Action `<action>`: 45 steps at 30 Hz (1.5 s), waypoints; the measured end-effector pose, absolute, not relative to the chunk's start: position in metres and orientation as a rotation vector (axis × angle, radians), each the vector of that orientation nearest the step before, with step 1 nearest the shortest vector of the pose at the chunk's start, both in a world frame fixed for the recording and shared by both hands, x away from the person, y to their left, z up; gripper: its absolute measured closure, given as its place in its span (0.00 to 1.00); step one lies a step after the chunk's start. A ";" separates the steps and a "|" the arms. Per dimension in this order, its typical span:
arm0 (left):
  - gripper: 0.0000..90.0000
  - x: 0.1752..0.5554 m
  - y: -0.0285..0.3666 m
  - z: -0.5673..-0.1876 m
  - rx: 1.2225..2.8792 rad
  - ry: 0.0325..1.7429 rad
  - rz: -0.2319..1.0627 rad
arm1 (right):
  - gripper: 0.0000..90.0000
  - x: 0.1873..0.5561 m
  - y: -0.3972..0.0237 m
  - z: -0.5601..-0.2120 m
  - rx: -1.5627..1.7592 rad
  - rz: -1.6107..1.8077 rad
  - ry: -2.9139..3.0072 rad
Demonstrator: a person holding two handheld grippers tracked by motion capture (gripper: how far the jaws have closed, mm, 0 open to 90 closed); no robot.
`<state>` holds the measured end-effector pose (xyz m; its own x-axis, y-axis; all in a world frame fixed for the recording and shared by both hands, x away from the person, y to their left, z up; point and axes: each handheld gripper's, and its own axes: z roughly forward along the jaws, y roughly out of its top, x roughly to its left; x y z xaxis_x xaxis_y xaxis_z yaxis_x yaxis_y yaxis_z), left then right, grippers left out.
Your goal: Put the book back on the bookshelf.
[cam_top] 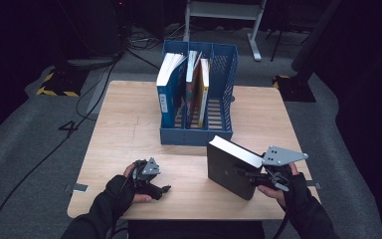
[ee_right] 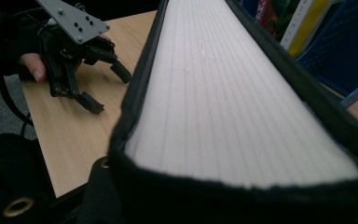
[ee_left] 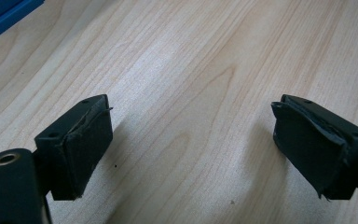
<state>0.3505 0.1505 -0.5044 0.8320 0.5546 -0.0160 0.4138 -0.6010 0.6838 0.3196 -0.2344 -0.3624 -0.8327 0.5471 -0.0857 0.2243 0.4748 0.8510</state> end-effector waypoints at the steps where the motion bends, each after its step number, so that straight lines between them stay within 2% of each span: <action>1: 0.13 0.350 0.150 -0.504 2.299 0.704 0.257 | 0.59 0.319 -0.235 -0.361 0.645 1.290 2.379; 16: 0.13 0.351 0.150 -0.504 2.299 0.706 0.259 | 0.59 0.312 -0.248 -0.342 0.677 1.205 2.339; 24: 0.13 0.351 0.150 -0.504 2.303 0.706 0.261 | 0.59 0.311 -0.255 -0.320 0.685 1.213 2.288; 35: 0.13 0.351 0.150 -0.504 2.305 0.701 0.259 | 0.59 0.327 -0.257 -0.290 0.715 1.220 2.183; 45: 0.13 0.351 0.150 -0.504 2.306 0.699 0.259 | 0.59 0.354 -0.240 -0.269 0.723 1.220 2.150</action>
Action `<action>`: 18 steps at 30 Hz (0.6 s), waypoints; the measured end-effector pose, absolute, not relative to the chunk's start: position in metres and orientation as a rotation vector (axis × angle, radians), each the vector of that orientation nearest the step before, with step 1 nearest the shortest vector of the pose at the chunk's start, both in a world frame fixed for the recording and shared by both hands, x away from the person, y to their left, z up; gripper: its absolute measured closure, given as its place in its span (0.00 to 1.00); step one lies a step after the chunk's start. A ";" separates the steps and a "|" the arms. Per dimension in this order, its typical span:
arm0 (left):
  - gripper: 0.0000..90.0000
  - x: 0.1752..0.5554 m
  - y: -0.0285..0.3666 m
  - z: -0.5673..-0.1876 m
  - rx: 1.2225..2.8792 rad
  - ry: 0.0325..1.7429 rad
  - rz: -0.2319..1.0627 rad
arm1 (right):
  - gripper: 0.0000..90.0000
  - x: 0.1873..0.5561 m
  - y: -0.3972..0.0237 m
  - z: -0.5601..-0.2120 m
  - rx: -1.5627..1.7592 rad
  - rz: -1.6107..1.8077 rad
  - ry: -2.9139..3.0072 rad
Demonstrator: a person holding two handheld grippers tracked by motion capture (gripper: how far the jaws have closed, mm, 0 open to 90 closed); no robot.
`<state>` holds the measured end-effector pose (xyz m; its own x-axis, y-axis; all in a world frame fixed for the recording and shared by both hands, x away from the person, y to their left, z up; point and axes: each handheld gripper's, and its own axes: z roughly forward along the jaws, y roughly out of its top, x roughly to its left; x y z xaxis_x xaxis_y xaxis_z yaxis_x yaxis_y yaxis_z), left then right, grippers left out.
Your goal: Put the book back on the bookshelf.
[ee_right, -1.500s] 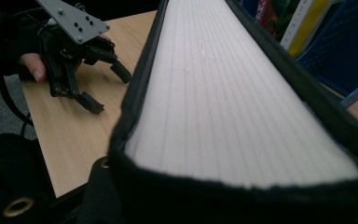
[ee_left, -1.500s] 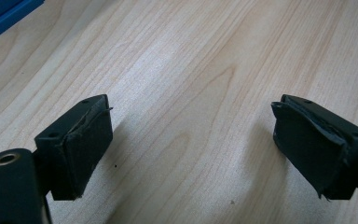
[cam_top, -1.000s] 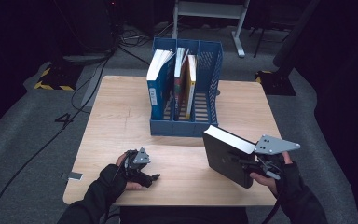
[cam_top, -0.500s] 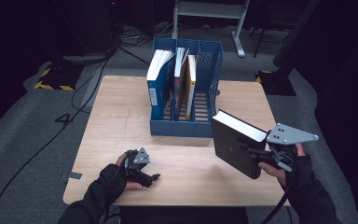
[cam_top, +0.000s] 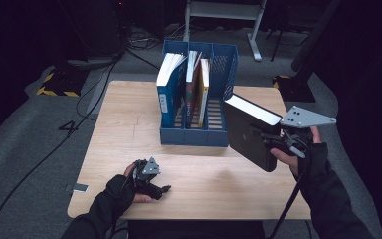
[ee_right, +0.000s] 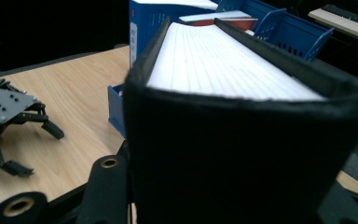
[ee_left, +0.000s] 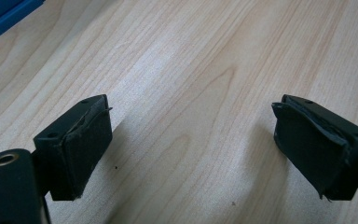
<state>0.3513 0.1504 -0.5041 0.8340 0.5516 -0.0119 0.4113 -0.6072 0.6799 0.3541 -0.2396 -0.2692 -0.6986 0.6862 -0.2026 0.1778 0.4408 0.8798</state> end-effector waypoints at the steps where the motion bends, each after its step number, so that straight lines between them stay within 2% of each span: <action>1: 0.13 0.351 0.150 -0.504 2.307 0.700 0.258 | 0.59 0.358 -0.238 -0.268 0.722 1.221 2.147; 18: 0.13 0.351 0.150 -0.504 2.305 0.701 0.256 | 0.59 0.420 -0.204 -0.256 0.840 1.195 2.035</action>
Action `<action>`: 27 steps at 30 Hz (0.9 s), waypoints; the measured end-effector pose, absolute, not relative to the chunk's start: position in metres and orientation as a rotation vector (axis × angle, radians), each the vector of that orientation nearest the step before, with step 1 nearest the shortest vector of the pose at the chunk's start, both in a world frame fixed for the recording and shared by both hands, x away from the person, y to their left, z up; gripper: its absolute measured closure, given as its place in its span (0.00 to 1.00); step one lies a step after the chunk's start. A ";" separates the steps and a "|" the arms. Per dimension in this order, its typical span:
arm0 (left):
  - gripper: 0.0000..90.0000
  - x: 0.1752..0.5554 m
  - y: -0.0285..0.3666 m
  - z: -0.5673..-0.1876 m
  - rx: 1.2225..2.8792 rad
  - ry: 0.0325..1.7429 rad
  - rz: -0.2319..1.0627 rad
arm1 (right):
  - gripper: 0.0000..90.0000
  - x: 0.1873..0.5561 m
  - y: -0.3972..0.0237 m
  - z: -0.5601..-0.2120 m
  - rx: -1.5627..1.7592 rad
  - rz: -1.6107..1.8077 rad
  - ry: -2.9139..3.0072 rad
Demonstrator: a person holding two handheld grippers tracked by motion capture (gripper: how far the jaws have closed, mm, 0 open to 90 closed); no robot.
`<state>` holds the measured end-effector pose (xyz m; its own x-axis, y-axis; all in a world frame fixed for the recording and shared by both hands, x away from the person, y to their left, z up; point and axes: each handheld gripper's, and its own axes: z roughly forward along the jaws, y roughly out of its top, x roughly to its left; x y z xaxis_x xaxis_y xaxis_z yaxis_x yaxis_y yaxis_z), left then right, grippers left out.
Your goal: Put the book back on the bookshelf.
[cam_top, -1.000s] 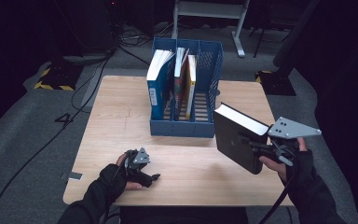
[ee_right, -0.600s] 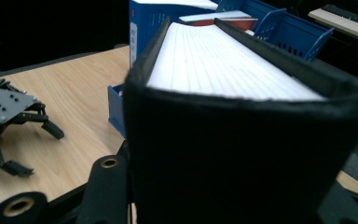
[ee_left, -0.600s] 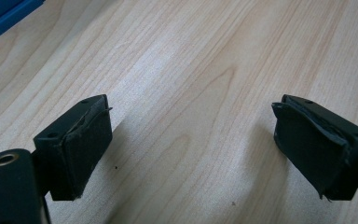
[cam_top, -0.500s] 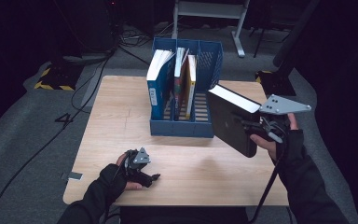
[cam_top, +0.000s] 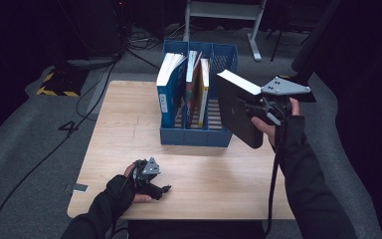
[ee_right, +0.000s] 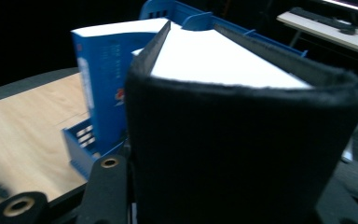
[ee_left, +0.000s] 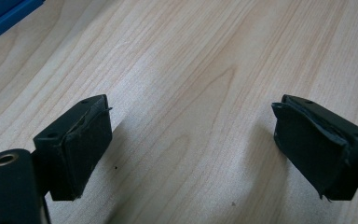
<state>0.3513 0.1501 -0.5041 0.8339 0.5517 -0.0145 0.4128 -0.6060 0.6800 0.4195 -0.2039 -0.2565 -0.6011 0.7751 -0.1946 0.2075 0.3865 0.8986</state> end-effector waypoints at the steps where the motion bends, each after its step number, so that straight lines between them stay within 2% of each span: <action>1: 0.13 0.351 0.150 -0.504 2.305 0.700 0.255 | 0.59 0.423 -0.203 -0.256 0.845 1.192 2.029; 27: 0.13 0.351 0.150 -0.504 2.301 0.705 0.255 | 0.59 0.488 -0.188 -0.270 1.060 1.238 1.882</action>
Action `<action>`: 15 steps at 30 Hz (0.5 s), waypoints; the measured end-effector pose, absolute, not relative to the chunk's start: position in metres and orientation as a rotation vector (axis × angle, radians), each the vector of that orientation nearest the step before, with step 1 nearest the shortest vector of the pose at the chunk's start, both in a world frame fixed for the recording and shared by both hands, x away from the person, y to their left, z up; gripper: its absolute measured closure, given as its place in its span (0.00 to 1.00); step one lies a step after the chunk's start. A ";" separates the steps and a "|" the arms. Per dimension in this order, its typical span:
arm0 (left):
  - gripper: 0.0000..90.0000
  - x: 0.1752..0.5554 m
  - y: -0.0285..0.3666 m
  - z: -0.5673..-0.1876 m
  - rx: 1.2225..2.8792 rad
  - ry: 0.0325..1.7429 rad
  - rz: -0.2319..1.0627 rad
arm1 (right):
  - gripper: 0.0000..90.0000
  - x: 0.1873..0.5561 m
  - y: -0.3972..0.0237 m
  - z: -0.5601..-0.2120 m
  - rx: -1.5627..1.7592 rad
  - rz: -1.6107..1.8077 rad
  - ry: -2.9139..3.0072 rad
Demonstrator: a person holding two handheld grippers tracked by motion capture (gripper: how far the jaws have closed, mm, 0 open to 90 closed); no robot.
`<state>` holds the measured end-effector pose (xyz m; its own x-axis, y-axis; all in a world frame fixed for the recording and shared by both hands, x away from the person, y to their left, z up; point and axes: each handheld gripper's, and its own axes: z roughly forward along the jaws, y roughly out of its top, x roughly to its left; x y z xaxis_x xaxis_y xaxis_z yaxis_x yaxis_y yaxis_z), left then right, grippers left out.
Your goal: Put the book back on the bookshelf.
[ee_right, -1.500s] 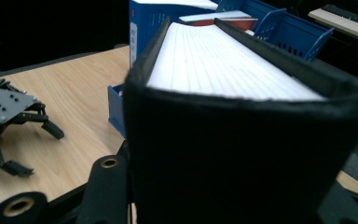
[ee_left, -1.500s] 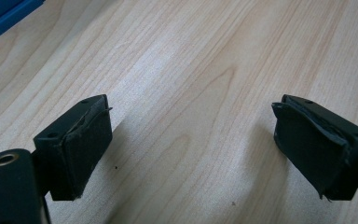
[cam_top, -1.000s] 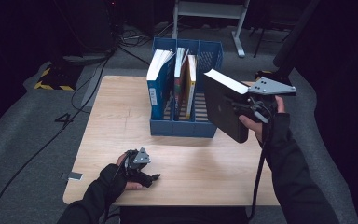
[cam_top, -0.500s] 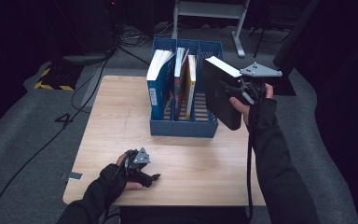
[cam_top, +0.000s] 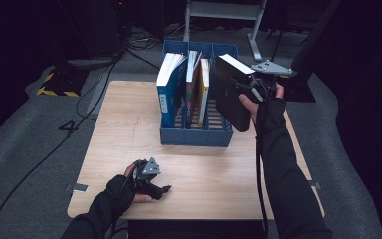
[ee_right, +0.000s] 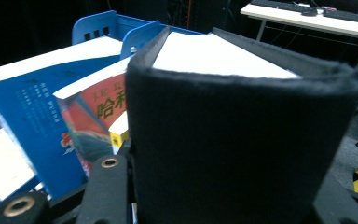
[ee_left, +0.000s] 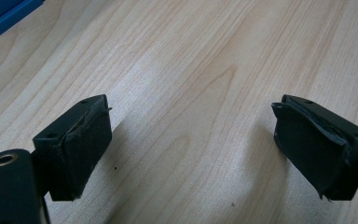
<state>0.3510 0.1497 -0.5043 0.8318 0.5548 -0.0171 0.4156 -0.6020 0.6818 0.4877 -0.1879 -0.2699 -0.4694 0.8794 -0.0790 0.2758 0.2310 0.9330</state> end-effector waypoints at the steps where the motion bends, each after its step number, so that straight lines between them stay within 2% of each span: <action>1: 0.13 0.351 0.150 -0.504 2.301 0.705 0.255 | 0.59 0.488 -0.188 -0.270 1.060 1.238 1.882; 15: 0.13 0.351 0.150 -0.504 2.301 0.705 0.254 | 0.59 0.512 -0.175 -0.287 1.133 1.239 1.852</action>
<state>0.3510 0.1496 -0.5043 0.8322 0.5542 -0.0179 0.4155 -0.6019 0.6819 0.5123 -0.1748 -0.2874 -0.4310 0.9015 -0.0388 0.3082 0.1875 0.9327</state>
